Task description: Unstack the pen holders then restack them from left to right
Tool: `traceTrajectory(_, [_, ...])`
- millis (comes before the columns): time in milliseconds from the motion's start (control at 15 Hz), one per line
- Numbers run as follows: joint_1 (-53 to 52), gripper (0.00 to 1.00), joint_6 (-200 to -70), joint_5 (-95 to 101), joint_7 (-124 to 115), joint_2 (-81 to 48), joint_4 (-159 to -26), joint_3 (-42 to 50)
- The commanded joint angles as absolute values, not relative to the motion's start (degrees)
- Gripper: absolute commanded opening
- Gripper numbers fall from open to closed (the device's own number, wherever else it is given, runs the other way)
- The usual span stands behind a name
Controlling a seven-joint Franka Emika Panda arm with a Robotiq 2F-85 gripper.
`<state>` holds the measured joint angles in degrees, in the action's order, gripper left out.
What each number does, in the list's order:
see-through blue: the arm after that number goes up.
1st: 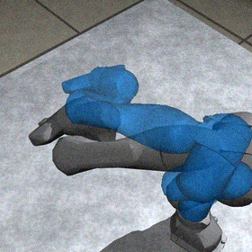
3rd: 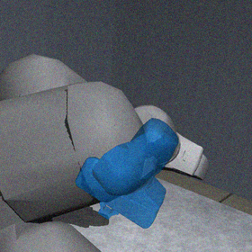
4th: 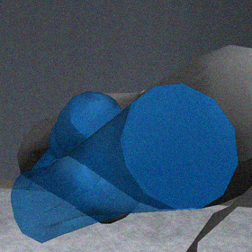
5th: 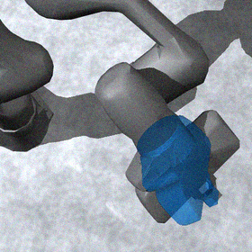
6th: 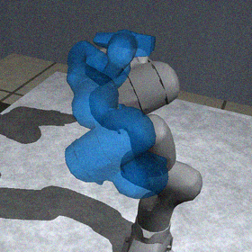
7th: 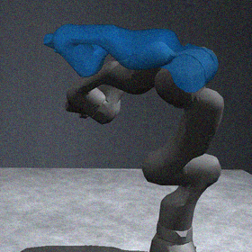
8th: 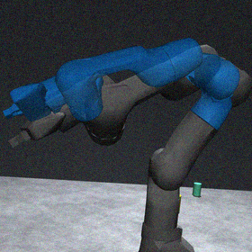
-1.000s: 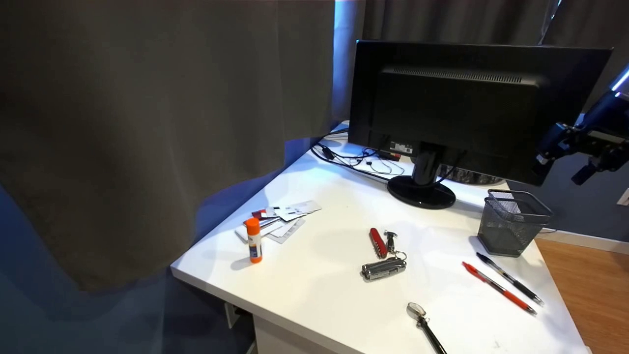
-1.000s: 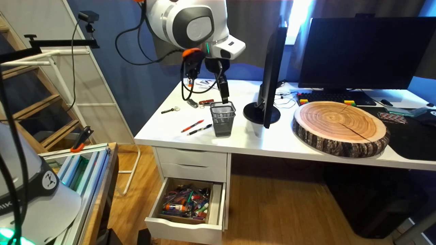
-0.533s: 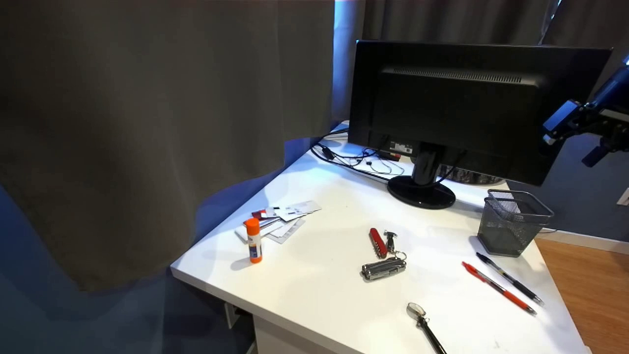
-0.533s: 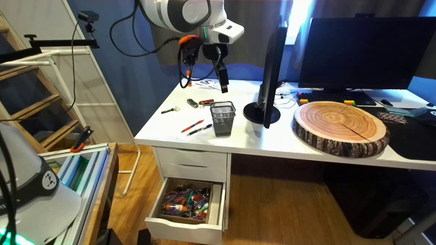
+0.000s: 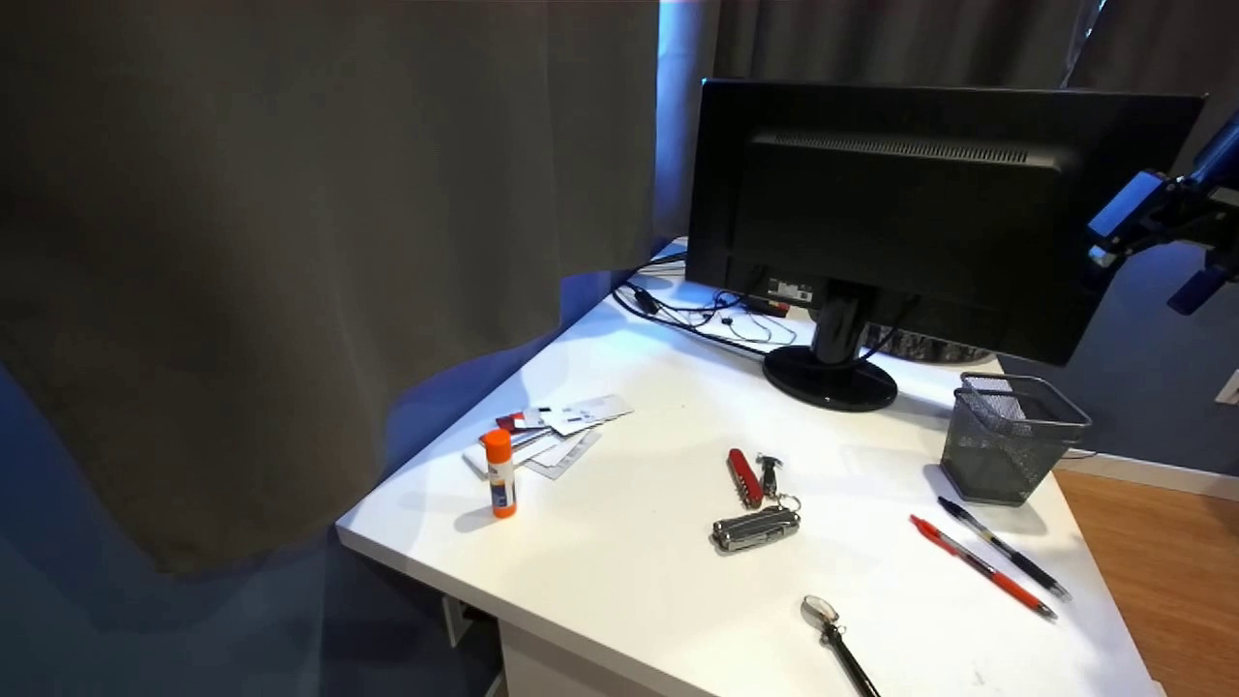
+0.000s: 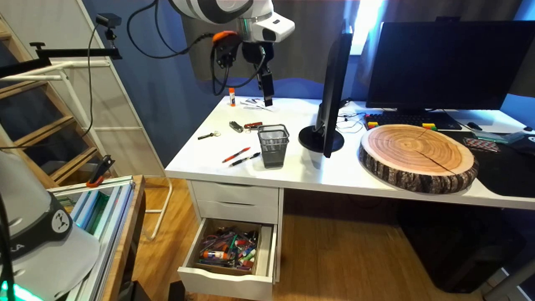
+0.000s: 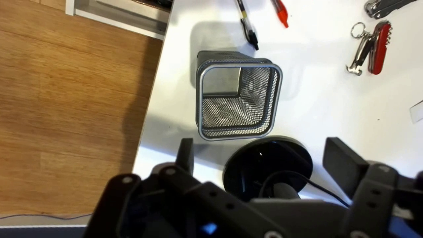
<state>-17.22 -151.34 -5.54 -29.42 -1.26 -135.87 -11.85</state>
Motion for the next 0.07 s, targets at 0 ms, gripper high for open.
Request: traceTrajectory(0, [-16.31,1.00,-151.21,-5.68,-29.20,-1.18,-135.87,-12.70])
